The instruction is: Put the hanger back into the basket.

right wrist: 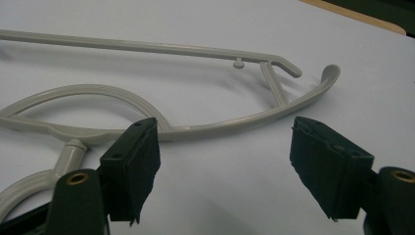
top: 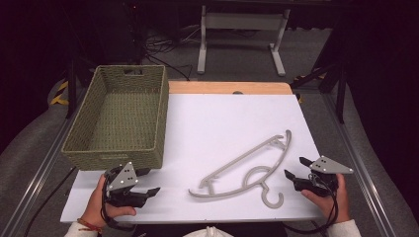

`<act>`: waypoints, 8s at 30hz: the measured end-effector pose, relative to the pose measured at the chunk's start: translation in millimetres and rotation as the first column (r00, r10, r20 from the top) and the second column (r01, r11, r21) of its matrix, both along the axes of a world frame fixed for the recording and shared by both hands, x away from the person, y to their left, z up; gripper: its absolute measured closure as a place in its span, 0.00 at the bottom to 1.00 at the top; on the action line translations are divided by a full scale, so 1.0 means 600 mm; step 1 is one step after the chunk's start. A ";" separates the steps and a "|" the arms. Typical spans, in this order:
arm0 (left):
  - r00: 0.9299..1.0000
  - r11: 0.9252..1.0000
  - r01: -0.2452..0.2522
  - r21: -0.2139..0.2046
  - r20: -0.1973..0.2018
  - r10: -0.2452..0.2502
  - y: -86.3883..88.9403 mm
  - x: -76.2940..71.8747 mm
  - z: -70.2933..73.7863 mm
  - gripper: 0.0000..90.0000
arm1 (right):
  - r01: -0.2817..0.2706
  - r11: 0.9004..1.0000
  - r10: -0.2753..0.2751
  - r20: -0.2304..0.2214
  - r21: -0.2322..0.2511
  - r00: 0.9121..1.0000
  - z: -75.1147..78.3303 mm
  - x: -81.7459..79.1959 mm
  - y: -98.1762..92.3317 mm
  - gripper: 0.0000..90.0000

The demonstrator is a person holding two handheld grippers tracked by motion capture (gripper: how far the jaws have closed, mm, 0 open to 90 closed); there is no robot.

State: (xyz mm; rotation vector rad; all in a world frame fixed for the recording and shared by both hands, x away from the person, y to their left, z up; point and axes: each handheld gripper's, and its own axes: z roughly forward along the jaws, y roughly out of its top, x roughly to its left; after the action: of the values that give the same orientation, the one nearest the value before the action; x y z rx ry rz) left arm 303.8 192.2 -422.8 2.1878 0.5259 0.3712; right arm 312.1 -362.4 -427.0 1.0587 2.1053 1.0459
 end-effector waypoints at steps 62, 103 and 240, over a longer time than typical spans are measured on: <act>0.909 0.797 0.418 0.437 -0.186 -0.374 -0.371 0.069 -0.014 0.92 | 0.027 1.000 -0.027 -0.021 -0.003 0.999 -0.008 -0.022 -0.013 0.28; 0.981 0.955 0.052 0.291 0.162 -0.103 -0.204 0.117 0.191 0.92 | 0.069 0.994 -0.076 0.080 0.087 0.994 0.009 -0.024 -0.029 0.28; 0.951 0.957 -0.279 -0.076 0.117 0.286 0.076 0.150 0.151 0.16 | 0.014 1.000 -0.014 0.012 0.019 1.000 -0.006 -0.013 -0.008 0.27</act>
State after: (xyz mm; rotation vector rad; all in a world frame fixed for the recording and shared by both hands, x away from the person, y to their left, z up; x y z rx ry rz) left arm 393.6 237.6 -332.4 2.0192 0.7721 0.6365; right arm 304.4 -367.4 -430.4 1.0723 2.0795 1.0650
